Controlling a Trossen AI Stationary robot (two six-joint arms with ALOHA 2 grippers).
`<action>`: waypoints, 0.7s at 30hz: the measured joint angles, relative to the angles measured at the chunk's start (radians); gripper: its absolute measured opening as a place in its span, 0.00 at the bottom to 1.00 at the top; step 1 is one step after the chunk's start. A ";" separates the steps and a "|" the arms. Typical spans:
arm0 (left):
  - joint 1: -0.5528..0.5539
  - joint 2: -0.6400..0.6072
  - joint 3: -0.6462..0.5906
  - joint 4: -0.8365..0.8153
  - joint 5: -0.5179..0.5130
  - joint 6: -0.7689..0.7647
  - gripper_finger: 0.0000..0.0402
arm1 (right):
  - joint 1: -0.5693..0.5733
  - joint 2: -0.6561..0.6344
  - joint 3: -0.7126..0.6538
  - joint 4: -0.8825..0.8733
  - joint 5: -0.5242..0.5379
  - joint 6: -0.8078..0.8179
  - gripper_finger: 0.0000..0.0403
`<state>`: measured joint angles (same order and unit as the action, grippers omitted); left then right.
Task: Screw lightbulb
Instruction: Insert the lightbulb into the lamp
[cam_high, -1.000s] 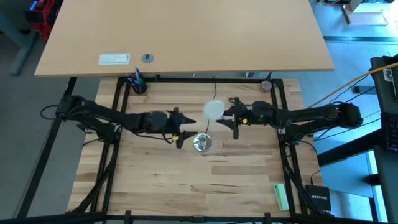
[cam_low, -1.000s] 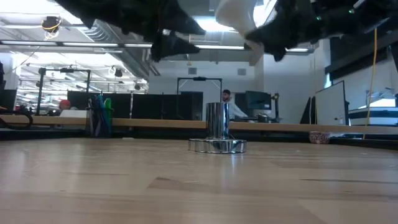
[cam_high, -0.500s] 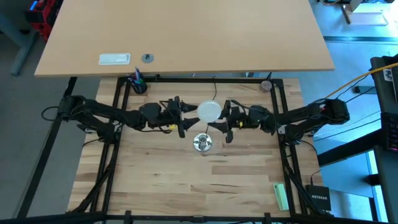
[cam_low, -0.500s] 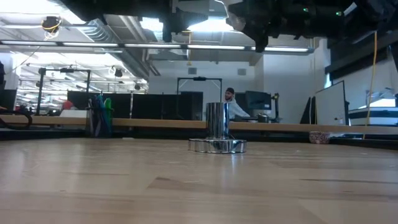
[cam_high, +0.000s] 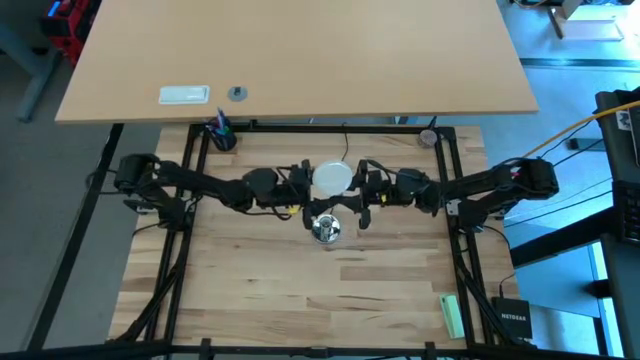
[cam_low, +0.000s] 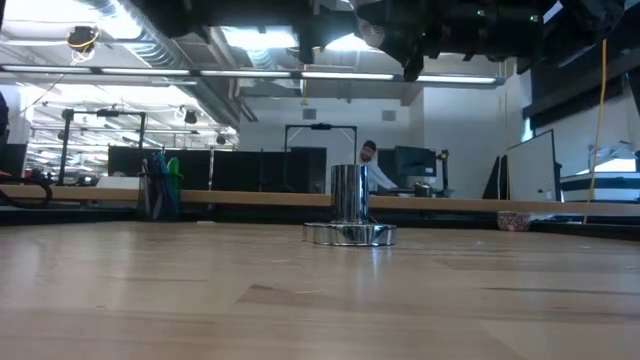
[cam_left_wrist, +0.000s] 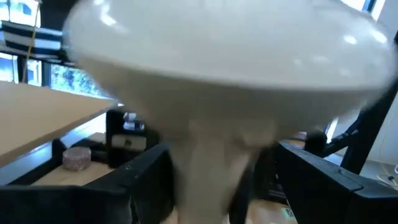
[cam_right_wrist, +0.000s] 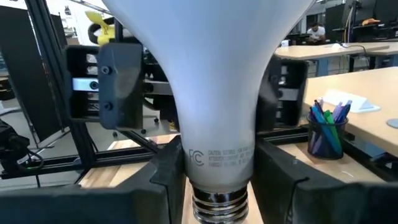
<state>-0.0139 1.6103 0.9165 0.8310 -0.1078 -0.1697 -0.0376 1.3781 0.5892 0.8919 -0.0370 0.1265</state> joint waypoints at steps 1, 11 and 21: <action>0.000 0.008 0.011 -0.001 0.000 0.006 0.65 | 0.000 0.001 0.000 0.001 -0.001 0.001 0.35; 0.003 0.027 0.043 -0.007 -0.004 0.022 0.64 | 0.000 0.001 0.000 -0.005 -0.008 0.001 0.35; 0.002 0.027 0.043 -0.029 -0.045 0.073 0.37 | -0.002 -0.001 0.000 -0.035 -0.081 0.023 0.59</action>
<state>-0.0116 1.6377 0.9599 0.8018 -0.1524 -0.0963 -0.0397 1.3769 0.5892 0.8573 -0.1183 0.1493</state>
